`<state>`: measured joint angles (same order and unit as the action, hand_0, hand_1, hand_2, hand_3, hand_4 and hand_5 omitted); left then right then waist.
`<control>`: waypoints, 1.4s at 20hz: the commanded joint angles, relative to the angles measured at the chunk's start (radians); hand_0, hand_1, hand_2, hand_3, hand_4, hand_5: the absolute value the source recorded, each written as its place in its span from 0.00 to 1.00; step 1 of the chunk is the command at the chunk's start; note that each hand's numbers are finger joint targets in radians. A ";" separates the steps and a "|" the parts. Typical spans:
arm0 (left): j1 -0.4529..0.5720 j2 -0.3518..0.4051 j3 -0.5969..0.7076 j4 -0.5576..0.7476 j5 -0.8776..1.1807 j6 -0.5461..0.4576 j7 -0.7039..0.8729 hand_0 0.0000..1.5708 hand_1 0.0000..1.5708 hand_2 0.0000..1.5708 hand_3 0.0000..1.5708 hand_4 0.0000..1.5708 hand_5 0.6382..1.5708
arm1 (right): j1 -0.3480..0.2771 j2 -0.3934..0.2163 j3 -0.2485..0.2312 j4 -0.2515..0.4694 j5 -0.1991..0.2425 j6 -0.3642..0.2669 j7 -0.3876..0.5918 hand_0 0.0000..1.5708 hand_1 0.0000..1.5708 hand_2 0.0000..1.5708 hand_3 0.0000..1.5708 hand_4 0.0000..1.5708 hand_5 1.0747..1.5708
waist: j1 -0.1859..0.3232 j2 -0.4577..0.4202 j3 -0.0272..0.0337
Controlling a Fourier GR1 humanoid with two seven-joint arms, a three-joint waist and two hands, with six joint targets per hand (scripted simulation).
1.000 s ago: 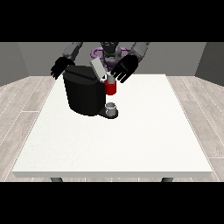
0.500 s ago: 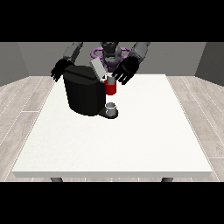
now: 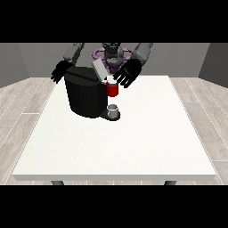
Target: Insert the coffee pod into the coffee machine and close the lid
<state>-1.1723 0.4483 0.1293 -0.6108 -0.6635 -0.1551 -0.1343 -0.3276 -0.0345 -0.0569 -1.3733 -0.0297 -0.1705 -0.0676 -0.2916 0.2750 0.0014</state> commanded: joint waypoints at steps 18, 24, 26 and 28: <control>0.031 -0.046 -0.084 -0.003 -0.090 -0.022 -0.022 0.00 0.00 0.00 0.00 0.00 1.00 | 0.022 0.010 0.007 0.035 0.009 -0.011 -0.013 0.00 0.00 0.00 0.00 0.27 1.00 | 0.027 -0.039 -0.0012; -0.015 0.007 -0.083 -0.016 -0.110 -0.065 -0.019 0.00 0.00 0.00 0.00 0.00 1.00 | -0.013 -0.016 -0.043 0.079 -0.010 -0.014 -0.042 0.00 0.00 0.00 0.00 0.22 1.00 | 0.044 -0.009 -0.0008; -0.009 0.048 -0.056 0.010 -0.100 -0.058 -0.063 0.00 0.00 0.00 0.00 0.00 1.00 | 0.011 0.019 0.016 0.009 0.016 -0.022 -0.036 0.00 0.00 0.00 0.00 0.25 1.00 | 0.011 -0.006 -0.0013; 0.007 -0.063 -0.087 -0.038 -0.097 -0.070 0.002 0.00 0.00 0.00 0.00 0.00 1.00 | -0.004 -0.015 -0.059 0.120 -0.013 -0.018 -0.070 0.00 0.00 0.00 0.00 0.24 1.00 | 0.079 -0.059 -0.0007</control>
<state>-1.1724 0.4513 0.0613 -0.6196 -0.7575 -0.2131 -0.1720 -0.3287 -0.0428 -0.0795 -1.3242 -0.0330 -0.1811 -0.0986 -0.2566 0.2506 0.0008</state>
